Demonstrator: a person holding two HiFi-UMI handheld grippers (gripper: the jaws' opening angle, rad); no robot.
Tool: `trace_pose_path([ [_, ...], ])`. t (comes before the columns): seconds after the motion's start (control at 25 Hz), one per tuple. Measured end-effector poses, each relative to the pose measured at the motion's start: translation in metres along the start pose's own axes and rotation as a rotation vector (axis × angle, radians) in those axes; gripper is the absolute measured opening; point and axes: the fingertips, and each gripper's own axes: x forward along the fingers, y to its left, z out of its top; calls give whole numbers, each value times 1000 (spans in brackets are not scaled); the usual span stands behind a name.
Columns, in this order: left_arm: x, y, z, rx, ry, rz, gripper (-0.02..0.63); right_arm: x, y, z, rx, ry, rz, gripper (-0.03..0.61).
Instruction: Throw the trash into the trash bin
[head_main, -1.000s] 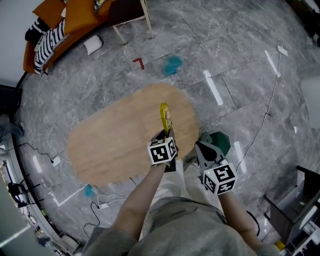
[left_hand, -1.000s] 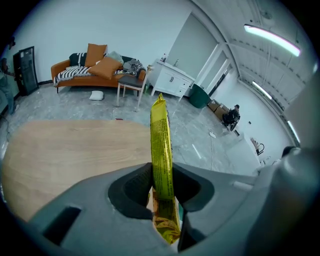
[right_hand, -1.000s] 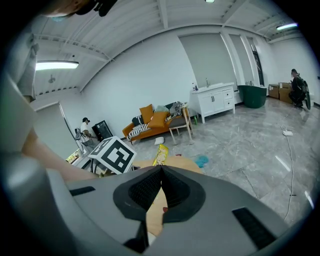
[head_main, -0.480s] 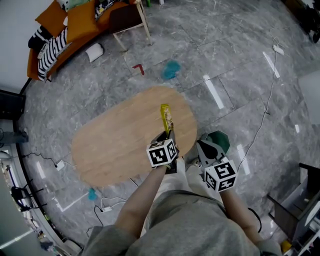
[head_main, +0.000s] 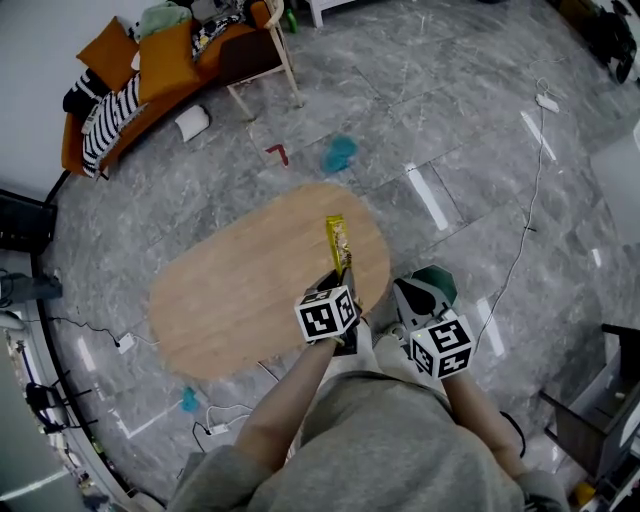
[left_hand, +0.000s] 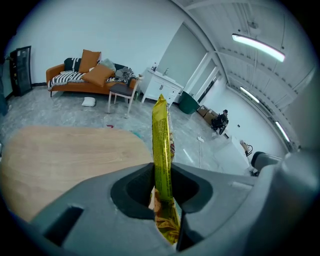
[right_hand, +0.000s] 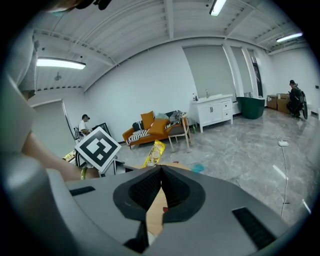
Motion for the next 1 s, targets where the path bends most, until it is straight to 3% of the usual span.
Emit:
trace_pose_path([
  [0.56,-38,-46,0,47,-64,-62,52,-47,-4,4,-41,-57,-11,9],
  [1.0,-58,-84,-22,103,-85,-115,31,-92,-15,-12,-51,-85,-49,9],
])
